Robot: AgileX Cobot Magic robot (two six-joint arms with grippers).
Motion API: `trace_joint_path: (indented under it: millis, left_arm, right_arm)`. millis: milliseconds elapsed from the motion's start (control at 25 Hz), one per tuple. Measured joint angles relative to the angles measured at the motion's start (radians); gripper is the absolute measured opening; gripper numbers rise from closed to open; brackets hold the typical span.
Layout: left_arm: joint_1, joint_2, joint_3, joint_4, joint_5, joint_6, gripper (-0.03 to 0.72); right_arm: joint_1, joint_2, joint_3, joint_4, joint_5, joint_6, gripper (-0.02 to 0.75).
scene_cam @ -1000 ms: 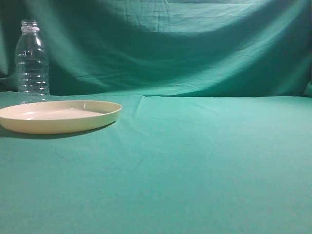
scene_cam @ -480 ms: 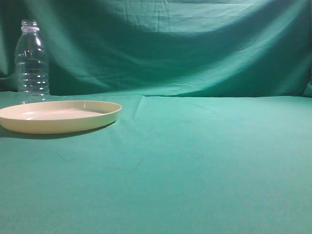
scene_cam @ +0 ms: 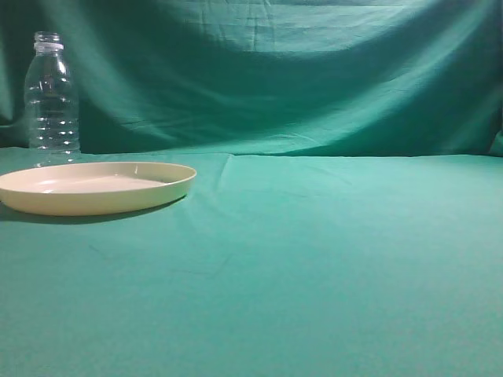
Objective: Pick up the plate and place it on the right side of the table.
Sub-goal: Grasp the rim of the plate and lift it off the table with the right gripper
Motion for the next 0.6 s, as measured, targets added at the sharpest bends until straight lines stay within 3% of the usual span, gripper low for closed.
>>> trace_joint_path:
  millis: [120,280,600]
  left_arm:
    - [0.000,0.000,0.000,0.000,0.000,0.000,0.000]
    - [0.000,0.000,0.000,0.000,0.000,0.000,0.000]
    - [0.000,0.000,0.000,0.000,0.000,0.000,0.000]
  right_arm:
    - [0.167,0.134,-0.099,-0.046,-0.021,0.004,0.000]
    - [0.328,0.342,-0.253,-0.119,-0.062,0.091,0.000]
    - [0.465,0.734,-0.610,-0.153,-0.045,0.168,0.000]
